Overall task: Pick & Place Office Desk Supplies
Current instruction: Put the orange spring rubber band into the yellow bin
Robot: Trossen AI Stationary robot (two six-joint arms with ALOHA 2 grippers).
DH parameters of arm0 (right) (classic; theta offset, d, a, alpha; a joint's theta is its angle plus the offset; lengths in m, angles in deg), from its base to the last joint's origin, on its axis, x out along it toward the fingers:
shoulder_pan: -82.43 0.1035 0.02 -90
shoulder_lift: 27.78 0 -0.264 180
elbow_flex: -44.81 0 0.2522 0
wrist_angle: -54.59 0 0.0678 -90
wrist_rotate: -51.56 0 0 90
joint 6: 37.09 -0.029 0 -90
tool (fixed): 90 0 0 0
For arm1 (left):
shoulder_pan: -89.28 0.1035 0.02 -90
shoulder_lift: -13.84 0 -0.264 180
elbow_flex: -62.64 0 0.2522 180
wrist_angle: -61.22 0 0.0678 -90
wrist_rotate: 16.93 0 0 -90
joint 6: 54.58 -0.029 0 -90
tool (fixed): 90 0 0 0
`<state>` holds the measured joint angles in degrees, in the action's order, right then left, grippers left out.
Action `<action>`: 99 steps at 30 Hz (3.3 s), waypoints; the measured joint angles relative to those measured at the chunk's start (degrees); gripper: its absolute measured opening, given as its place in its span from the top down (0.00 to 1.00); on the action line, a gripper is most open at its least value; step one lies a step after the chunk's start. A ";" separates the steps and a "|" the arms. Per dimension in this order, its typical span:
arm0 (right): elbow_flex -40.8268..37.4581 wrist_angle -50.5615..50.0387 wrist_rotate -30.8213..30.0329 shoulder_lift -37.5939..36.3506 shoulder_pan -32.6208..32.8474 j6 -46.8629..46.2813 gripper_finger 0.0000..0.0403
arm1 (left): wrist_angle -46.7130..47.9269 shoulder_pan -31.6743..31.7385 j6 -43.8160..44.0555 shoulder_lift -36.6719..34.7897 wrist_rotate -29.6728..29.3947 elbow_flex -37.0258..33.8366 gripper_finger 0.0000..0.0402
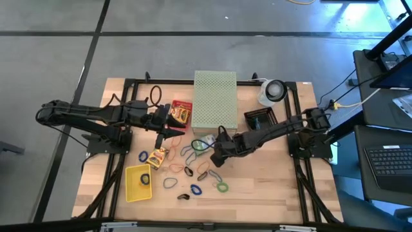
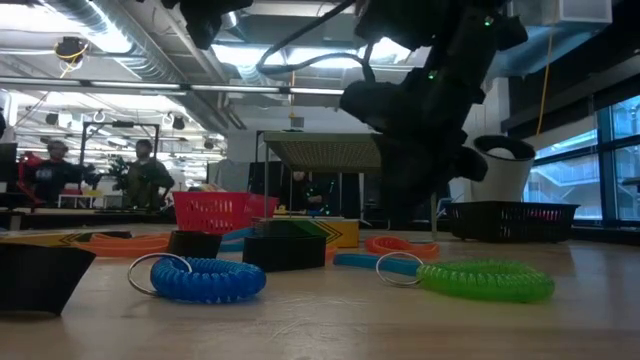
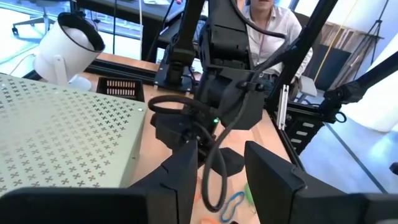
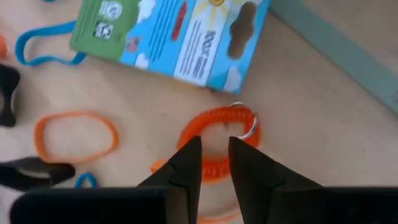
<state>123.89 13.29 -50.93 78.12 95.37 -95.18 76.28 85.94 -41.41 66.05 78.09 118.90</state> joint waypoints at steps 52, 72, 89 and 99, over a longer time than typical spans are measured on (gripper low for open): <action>-0.09 -1.16 -0.25 -11.79 4.26 -8.06 0.99 | 1.90 0.00 6.20 -1.19 3.59 0.02 0.68; 0.04 9.67 -10.86 -23.52 3.60 7.59 0.99 | -7.04 -1.87 19.06 13.29 1.57 6.13 0.55; 1.68 12.33 -9.41 -23.52 1.71 14.60 0.99 | -6.01 -3.39 20.14 25.80 0.48 15.84 0.53; 1.68 13.16 -9.14 -23.52 1.35 15.38 0.99 | -6.11 -3.32 22.07 25.83 -0.47 16.11 0.53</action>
<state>125.58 26.45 -60.07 54.61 96.73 -79.80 70.17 82.62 -19.34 91.88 77.61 135.01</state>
